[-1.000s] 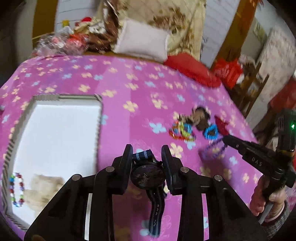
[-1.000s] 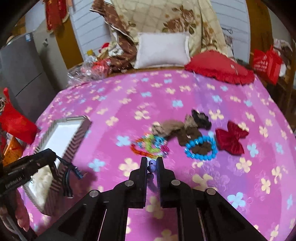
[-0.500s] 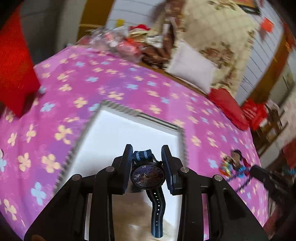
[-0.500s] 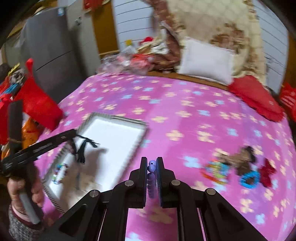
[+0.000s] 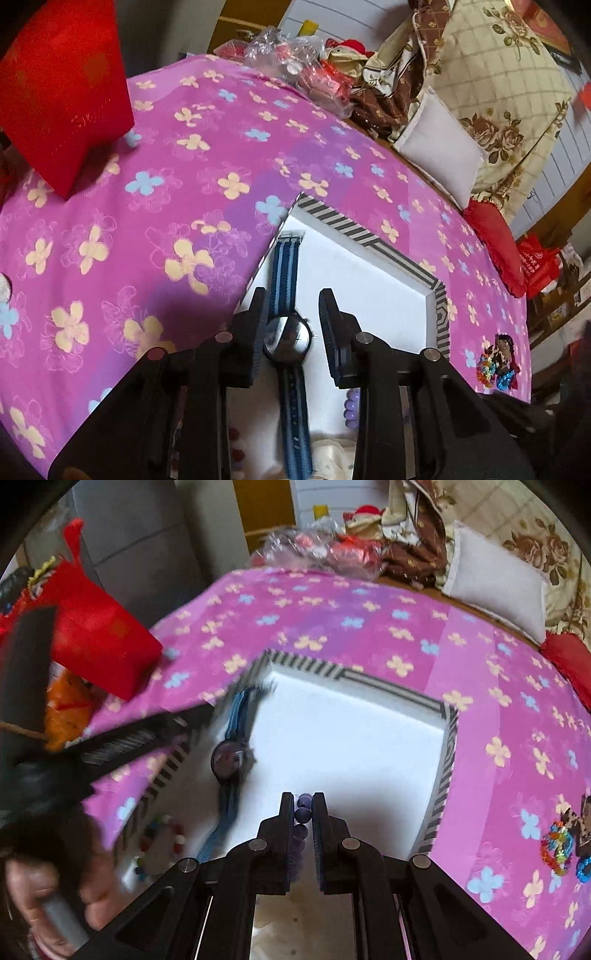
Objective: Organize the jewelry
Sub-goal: 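Lower the watch into the box with the left gripper while the right drops the purple bracelet in, then grasp the blue bead bracelet with the right gripper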
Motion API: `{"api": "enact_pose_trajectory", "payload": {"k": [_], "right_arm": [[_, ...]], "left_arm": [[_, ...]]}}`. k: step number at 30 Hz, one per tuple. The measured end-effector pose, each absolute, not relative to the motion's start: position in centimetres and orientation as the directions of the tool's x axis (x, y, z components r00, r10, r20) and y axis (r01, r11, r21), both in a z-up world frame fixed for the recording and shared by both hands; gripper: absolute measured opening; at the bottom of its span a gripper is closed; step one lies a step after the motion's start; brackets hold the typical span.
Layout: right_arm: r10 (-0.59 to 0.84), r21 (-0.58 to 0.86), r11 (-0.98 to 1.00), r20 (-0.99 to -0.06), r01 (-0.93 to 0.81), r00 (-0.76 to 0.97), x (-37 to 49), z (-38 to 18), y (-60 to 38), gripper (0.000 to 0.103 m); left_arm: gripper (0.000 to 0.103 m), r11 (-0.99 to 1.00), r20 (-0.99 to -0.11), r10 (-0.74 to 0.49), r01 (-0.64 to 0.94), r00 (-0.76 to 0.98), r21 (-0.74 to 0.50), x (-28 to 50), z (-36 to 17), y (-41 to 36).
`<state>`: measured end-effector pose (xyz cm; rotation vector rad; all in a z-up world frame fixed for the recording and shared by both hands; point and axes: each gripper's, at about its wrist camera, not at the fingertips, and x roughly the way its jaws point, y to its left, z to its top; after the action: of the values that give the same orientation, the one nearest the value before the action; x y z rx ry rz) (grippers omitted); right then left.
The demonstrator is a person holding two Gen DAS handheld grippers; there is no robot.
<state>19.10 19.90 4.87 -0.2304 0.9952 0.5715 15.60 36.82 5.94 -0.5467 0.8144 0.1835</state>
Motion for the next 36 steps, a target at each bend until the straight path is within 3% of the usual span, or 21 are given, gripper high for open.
{"api": "enact_pose_trajectory", "payload": {"k": [8,9,11,13,20,26,30,32,36], "right_arm": [[0.297,0.033,0.84,-0.862,-0.541,0.41,19.4,3.0,18.9,0.011],[0.298,0.029,0.839,-0.86,-0.543,0.415,19.3,3.1,18.9,0.014],[0.304,0.022,0.84,-0.847,-0.542,0.437,18.9,3.6,18.5,0.039],[0.31,0.015,0.846,-0.827,-0.532,0.469,18.4,4.3,18.1,0.047],[0.348,0.06,0.865,-0.788,-0.499,0.507,15.6,6.6,12.7,0.047],[0.26,-0.007,0.923,-0.727,-0.386,0.636,12.1,8.2,4.2,0.047],[0.205,0.073,0.973,-0.718,-0.221,0.665,11.3,8.0,-3.6,0.047],[0.162,0.106,0.987,-0.729,-0.125,0.665,11.6,7.2,-7.7,0.047],[0.06,0.091,0.996,-0.768,0.016,0.638,13.9,5.2,-14.6,0.047]], "left_arm": [[0.037,0.857,-0.72,-0.076,-0.324,0.689,-0.4,15.3,6.4,35.9],[0.037,0.858,-0.72,-0.075,-0.323,0.689,-0.399,15.3,6.4,35.8],[0.038,0.863,-0.721,-0.071,-0.321,0.689,-0.391,15.2,6.5,35.4],[0.038,0.867,-0.722,-0.065,-0.319,0.689,-0.383,15.1,6.5,35.2],[0.039,0.895,-0.722,-0.017,-0.311,0.692,-0.319,14.3,7.4,33.3],[0.039,0.93,-0.705,-0.001,-0.259,0.709,-0.262,12.8,8.8,29.8],[0.04,0.941,-0.683,-0.096,-0.157,0.724,-0.299,11.1,10.4,25.8],[0.049,0.931,-0.668,-0.183,-0.091,0.722,-0.354,10.1,11.0,23.5],[0.052,0.92,-0.653,-0.3,0.029,0.695,-0.391,8.9,11.4,17.7]]}}
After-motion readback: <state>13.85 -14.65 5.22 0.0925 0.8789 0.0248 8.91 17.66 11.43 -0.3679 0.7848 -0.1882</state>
